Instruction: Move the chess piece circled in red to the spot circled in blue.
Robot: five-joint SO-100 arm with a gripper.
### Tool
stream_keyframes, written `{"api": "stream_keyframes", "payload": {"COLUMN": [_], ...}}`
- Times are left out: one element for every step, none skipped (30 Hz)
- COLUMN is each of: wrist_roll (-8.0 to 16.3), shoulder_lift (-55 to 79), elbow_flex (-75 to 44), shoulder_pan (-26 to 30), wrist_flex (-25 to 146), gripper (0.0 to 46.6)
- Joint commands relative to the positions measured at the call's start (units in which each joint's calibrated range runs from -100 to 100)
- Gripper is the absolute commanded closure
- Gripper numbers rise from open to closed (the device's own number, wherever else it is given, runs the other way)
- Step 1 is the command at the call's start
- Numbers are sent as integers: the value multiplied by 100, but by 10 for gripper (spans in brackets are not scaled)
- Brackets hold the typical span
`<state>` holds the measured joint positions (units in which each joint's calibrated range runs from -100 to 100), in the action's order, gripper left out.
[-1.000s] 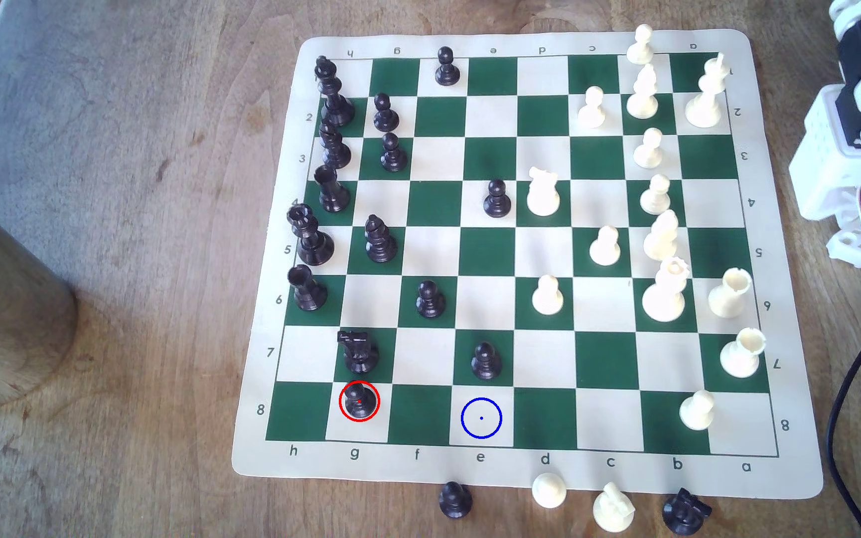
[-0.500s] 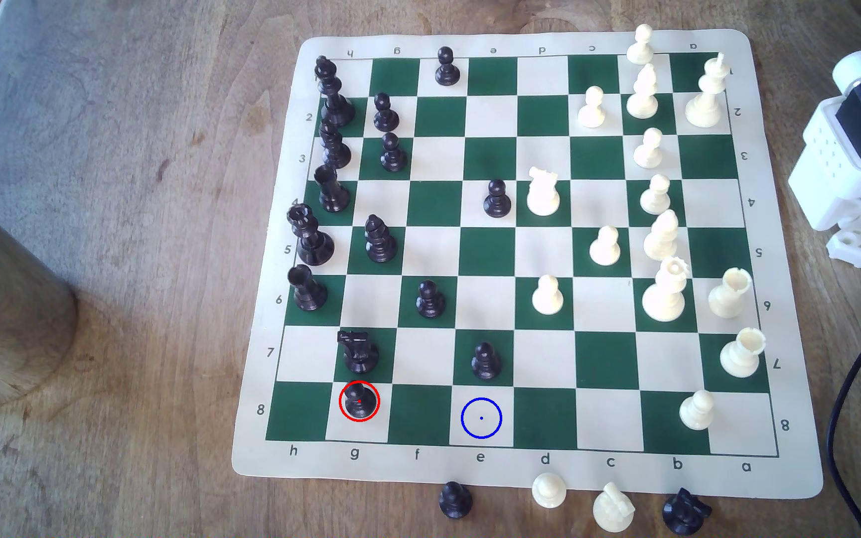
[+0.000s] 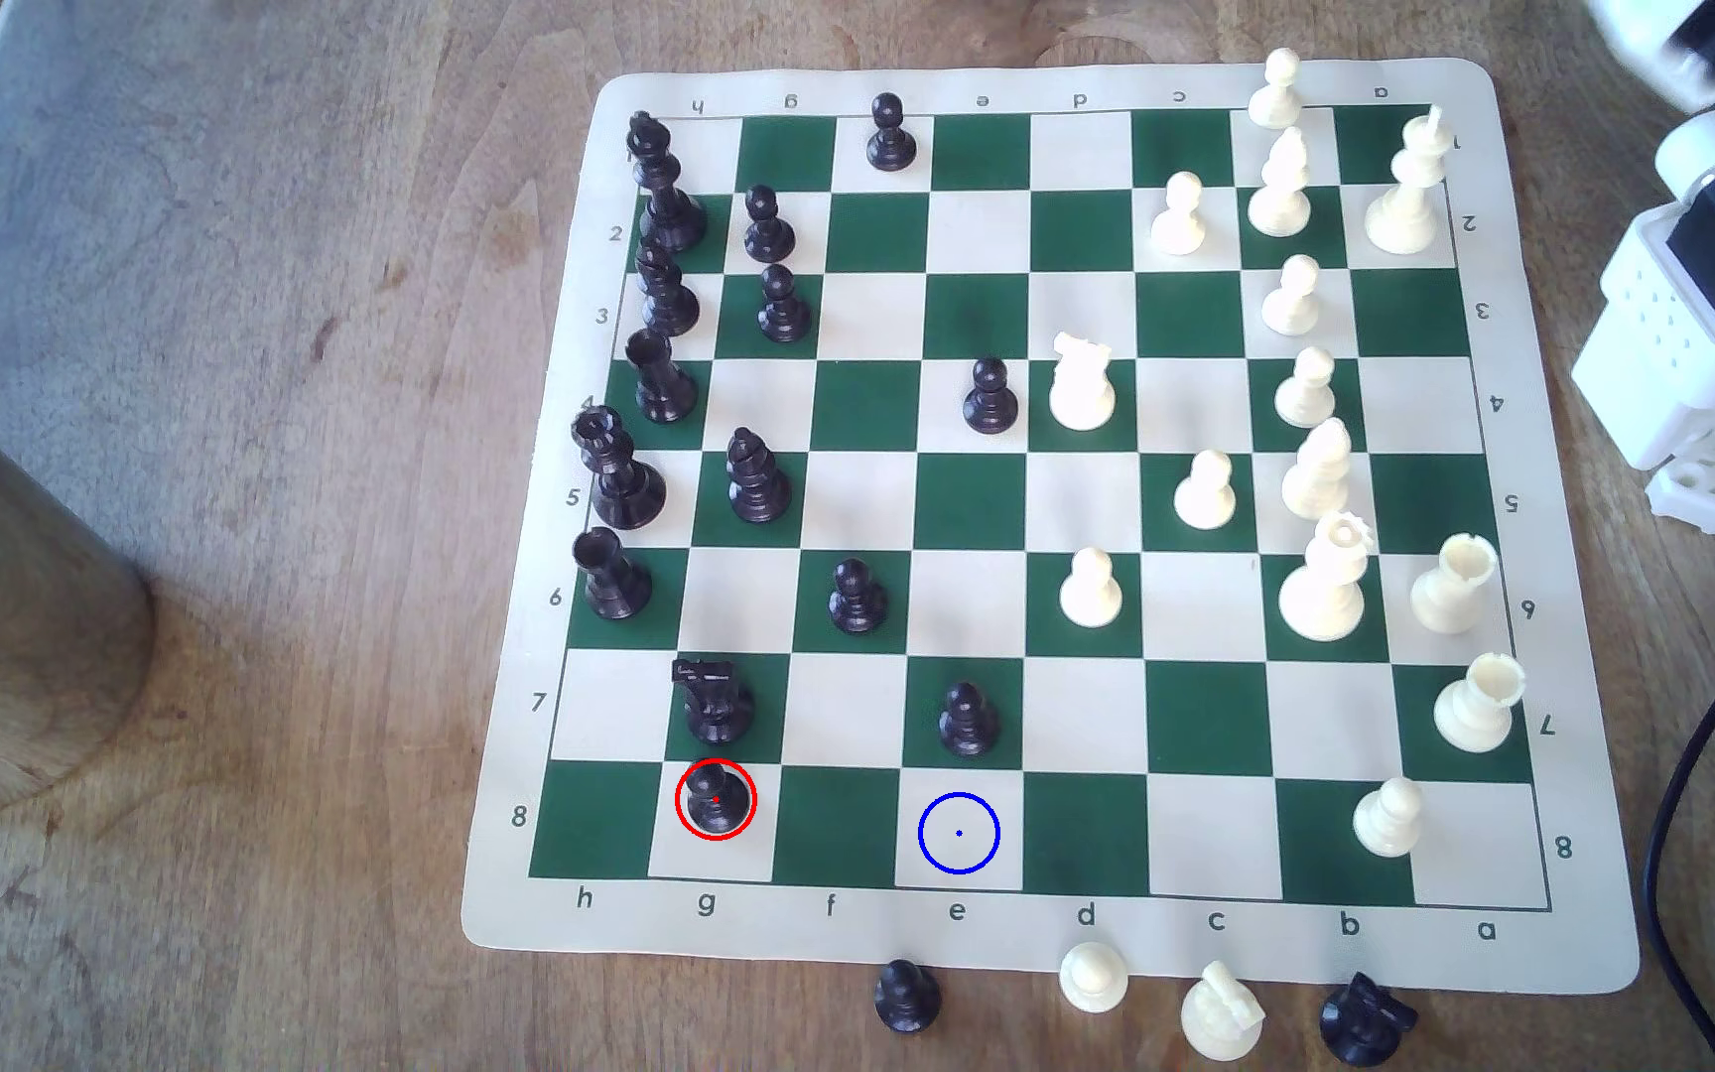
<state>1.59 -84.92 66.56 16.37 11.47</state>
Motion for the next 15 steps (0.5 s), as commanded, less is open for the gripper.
{"api": "stream_keyframes", "payload": {"wrist_roll": [29, 117, 117, 137, 147, 195, 357, 420, 459, 503, 567, 601, 630, 669, 708], "shoulder_lift": [1123, 1556, 1743, 1981, 2218, 2499, 3161, 3398, 3687, 3874, 4213, 4375, 4485, 4612, 4765], "elbow_flex": [-1534, -1896, -2051, -2241, -2449, -2685, -3347, -3555, -3782, -3873, -3927, -3927, -3918, -3900, -3936], "shoulder_pan": [103, 220, 275, 322, 369, 369, 369, 361, 353, 338, 275, 228, 189, 142, 119], "wrist_flex": [1547, 2014, 2219, 2440, 2653, 2890, 3488, 3644, 3799, 3799, 3693, 3586, 3496, 3357, 3292], "gripper": [464, 464, 464, 464, 464, 463, 463, 463, 463, 463, 463, 463, 463, 463, 463]}}
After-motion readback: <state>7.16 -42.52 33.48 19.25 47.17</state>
